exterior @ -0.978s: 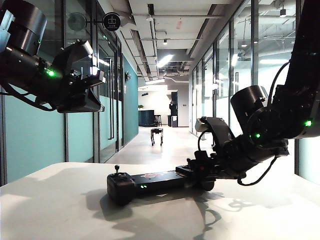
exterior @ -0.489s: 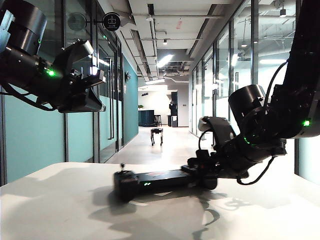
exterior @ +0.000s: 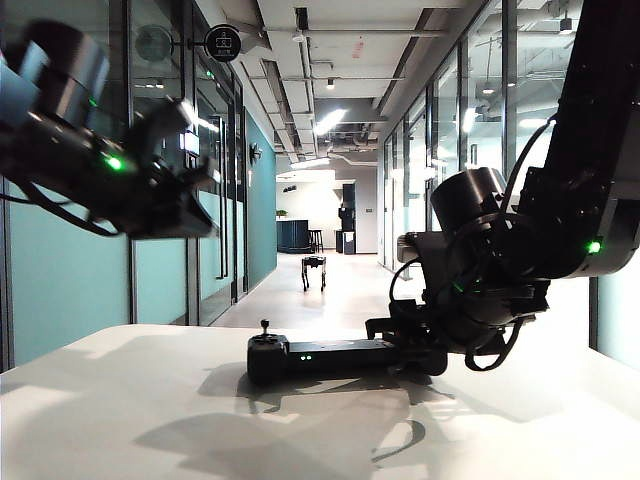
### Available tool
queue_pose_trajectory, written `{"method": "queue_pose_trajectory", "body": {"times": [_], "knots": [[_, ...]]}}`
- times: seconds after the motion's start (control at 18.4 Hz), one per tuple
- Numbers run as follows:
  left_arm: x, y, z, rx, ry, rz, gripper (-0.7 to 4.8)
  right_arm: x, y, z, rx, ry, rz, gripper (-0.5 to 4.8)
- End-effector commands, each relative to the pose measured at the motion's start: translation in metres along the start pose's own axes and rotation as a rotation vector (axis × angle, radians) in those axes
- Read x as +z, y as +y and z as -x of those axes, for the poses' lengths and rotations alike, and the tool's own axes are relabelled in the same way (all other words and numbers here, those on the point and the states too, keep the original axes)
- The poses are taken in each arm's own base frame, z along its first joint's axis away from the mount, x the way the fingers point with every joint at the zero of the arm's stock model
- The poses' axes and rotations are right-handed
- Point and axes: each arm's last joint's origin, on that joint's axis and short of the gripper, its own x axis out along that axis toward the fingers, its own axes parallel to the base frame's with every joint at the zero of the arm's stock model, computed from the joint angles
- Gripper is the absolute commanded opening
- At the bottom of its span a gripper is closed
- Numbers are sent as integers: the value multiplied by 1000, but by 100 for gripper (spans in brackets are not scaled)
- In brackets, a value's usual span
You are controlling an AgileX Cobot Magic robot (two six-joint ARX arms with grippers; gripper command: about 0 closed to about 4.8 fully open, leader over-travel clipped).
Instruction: Push the left joystick on the remote control sitting on the white table backward to make the robot dog back up in a straight line until it returns close to you.
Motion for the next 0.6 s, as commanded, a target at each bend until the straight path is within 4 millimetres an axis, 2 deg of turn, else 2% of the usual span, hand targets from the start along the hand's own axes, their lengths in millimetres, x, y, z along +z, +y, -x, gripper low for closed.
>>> {"method": "queue_pose_trajectory", "body": {"times": [0.05, 0.6], "knots": [[1, 4, -18, -64, -1, -27, -6, 5, 0, 1, -39, -31, -43, 201], [-18, 31, -107, -182, 50, -41, -6, 4, -1, 1, -86, -39, -77, 201]]}}
